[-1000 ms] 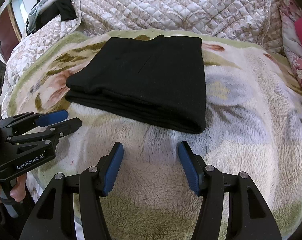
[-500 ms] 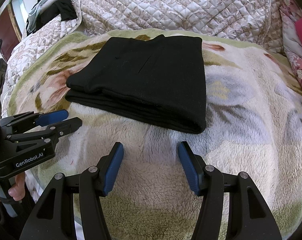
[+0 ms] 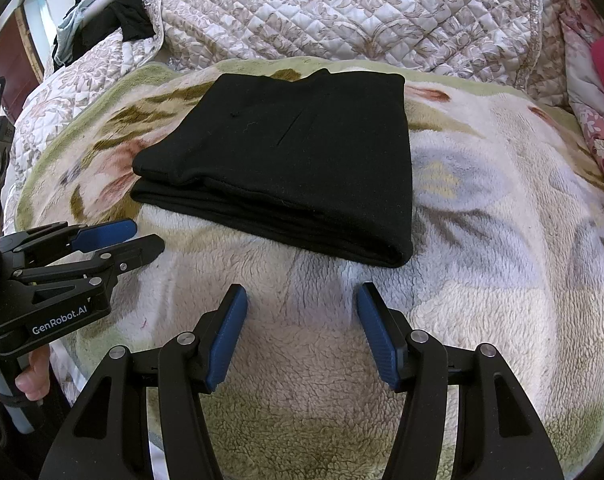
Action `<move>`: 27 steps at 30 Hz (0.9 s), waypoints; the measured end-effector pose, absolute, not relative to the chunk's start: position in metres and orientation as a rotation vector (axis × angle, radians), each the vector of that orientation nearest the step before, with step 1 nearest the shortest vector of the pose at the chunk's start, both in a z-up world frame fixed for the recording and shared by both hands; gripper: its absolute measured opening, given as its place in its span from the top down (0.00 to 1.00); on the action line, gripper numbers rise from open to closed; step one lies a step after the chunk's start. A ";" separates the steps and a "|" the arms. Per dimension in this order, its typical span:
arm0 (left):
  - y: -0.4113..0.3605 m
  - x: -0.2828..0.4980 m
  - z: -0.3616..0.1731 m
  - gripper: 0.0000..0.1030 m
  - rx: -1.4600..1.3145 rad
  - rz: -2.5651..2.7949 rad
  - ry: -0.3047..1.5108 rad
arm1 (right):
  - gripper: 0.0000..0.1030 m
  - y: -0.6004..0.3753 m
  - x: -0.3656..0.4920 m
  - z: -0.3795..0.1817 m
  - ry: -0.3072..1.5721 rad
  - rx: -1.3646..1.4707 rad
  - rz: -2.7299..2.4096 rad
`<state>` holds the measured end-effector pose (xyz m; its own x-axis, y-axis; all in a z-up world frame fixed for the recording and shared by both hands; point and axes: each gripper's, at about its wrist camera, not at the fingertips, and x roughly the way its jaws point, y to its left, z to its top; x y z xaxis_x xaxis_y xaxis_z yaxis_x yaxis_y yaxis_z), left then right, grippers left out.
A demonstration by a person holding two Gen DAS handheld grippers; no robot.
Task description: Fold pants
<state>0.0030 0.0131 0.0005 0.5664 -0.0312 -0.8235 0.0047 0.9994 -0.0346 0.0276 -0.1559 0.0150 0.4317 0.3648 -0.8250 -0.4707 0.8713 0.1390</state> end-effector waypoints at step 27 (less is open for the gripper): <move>0.012 0.005 0.001 0.59 -0.025 -0.021 0.970 | 0.44 -0.156 0.028 0.015 0.997 -0.119 0.523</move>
